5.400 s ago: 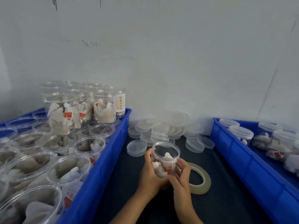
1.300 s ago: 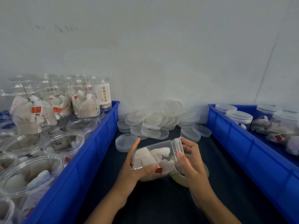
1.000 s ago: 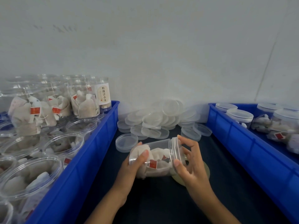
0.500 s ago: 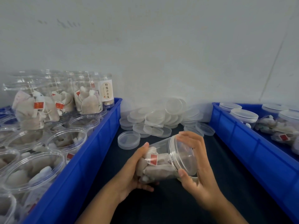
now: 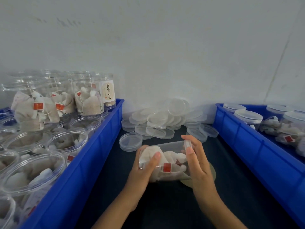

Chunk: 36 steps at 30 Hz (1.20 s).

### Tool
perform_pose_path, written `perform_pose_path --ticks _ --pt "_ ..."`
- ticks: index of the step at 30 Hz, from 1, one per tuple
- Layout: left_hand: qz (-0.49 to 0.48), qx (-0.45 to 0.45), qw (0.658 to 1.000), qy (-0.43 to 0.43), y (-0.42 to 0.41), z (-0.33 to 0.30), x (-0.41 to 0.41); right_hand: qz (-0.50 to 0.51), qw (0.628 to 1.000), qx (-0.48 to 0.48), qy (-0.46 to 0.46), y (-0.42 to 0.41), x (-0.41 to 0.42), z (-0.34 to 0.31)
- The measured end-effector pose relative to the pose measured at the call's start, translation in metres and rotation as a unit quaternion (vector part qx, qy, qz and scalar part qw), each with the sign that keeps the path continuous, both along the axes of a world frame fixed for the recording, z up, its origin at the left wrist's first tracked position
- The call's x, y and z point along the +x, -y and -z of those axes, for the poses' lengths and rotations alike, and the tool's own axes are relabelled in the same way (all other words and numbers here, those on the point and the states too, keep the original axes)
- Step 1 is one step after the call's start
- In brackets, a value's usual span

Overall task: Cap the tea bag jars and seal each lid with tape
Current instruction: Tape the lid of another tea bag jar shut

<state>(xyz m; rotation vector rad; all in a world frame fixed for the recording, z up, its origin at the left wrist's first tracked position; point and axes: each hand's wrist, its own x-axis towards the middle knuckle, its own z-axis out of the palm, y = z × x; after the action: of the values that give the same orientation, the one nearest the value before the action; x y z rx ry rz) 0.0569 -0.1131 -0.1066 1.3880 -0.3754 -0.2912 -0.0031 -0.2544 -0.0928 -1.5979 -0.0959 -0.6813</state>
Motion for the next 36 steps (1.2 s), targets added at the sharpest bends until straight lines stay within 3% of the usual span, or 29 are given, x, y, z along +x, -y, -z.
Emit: perform_pose_path --ticks 3,6,10,13,15,18,20,21,24,28,32,36 --pt "-0.018 -0.012 0.995 0.098 0.004 0.001 -0.003 -0.018 0.995 0.075 -0.065 0.003 0.004 0.000" --pt "-0.026 -0.010 0.995 0.091 0.003 0.003 0.000 -0.026 0.992 0.054 -0.115 0.005 0.008 0.000" --pt "0.039 -0.038 0.996 -0.069 -0.003 0.000 0.003 -0.037 0.985 -0.169 -0.002 0.010 -0.003 0.002" --pt "0.093 -0.033 0.989 -0.107 -0.006 -0.003 0.003 -0.020 0.952 -0.300 0.066 0.016 -0.005 0.003" --pt "0.077 -0.034 0.991 -0.100 -0.002 -0.002 0.001 0.002 0.965 -0.256 0.056 0.014 -0.004 0.000" --pt "0.007 -0.045 0.999 -0.017 0.005 0.005 -0.001 0.010 0.997 -0.065 -0.034 0.006 0.000 -0.001" --pt "-0.027 -0.032 0.998 0.050 0.006 0.005 -0.003 -0.020 0.991 0.074 -0.105 0.010 0.014 -0.006" --pt "-0.037 -0.035 0.997 0.059 0.005 0.004 -0.003 -0.066 0.988 0.093 -0.109 0.018 0.013 -0.004" --pt "-0.040 -0.069 0.997 0.018 0.004 0.002 -0.001 -0.042 0.996 -0.041 -0.061 0.028 0.002 -0.004" --pt "-0.003 -0.103 0.994 -0.037 0.002 -0.001 -0.003 -0.028 0.960 -0.278 0.035 0.022 -0.009 -0.004" --pt "0.020 -0.111 0.992 -0.056 0.002 -0.001 -0.007 0.006 0.965 -0.257 0.041 0.017 -0.003 0.005" --pt "-0.026 -0.101 0.994 -0.012 0.005 0.005 -0.005 -0.001 0.985 -0.173 -0.006 0.017 0.002 0.009"
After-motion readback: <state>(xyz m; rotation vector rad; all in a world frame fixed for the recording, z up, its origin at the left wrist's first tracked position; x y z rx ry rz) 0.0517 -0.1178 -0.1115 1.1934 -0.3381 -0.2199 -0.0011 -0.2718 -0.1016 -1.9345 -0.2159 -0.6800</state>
